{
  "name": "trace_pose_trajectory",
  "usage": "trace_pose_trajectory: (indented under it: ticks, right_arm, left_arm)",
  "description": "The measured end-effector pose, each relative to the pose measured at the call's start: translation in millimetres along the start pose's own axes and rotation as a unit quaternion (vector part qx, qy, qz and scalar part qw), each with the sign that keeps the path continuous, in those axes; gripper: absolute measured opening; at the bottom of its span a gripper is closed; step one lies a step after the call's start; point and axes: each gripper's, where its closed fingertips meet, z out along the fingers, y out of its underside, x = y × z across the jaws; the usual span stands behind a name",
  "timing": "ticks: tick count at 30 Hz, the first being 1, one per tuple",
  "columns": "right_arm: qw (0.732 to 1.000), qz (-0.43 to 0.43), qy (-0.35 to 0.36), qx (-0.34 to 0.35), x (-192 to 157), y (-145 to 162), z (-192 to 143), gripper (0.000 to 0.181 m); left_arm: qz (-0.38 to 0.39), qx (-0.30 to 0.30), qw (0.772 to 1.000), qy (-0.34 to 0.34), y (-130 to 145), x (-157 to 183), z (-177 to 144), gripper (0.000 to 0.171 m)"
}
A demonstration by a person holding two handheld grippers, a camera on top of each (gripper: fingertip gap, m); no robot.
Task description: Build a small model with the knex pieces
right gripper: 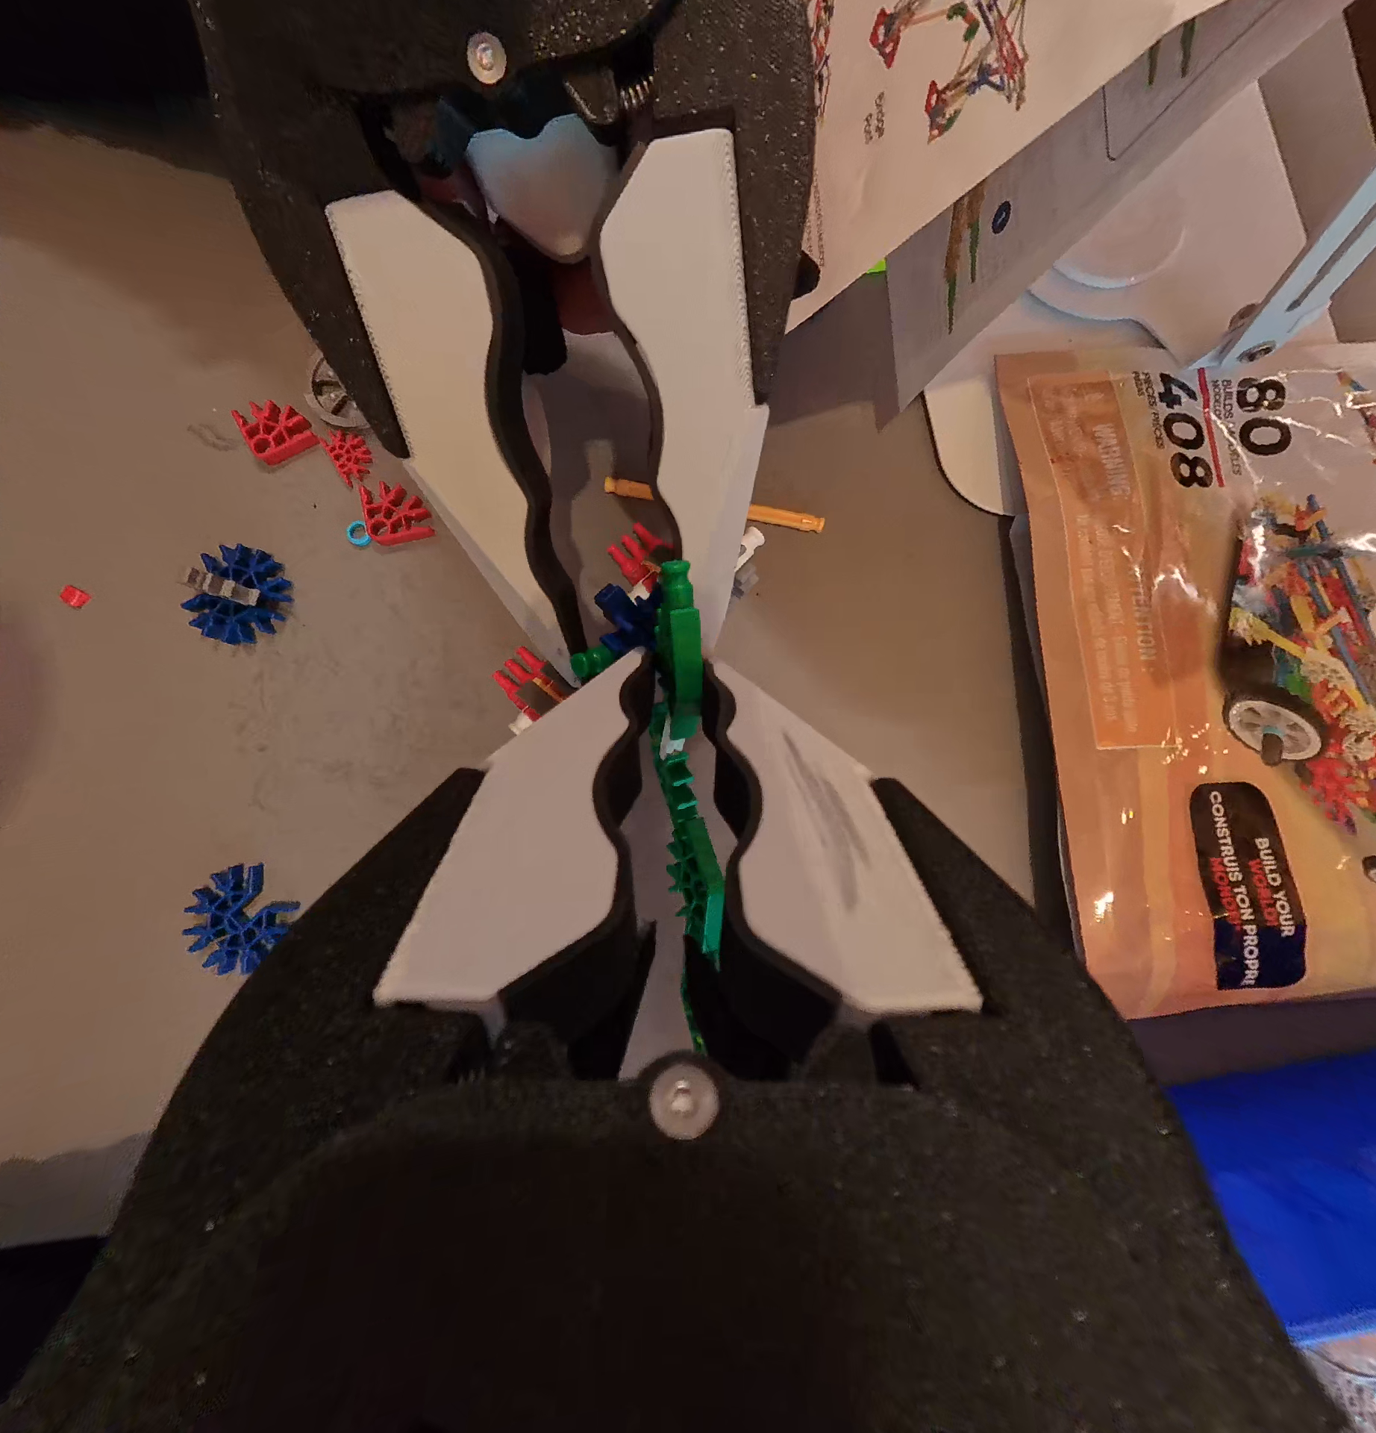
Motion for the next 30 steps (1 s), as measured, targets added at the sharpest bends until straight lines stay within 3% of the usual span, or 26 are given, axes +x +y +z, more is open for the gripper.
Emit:
trace_pose_trajectory:
  ticks: [9, 16, 30]
  right_arm:
    - [0.998, -0.065, 0.017, -0.007, 0.9, -0.6, 1.5, 0.013]
    - [0.998, -0.044, -0.031, 0.042, -5.4, -1.3, 1.4, 0.014]
    - [0.995, -0.077, -0.011, 0.063, -6.0, 1.7, -1.1, 0.013]
  left_arm:
    - [-0.001, 0.010, 1.000, 0.017, -1.6, 2.3, 0.8, 0.024]
    - [0.016, 0.003, 0.999, 0.041, 0.2, 6.5, -2.5, 0.025]
    - [0.020, 0.011, 0.999, 0.049, -1.1, 7.5, -2.1, 0.025]
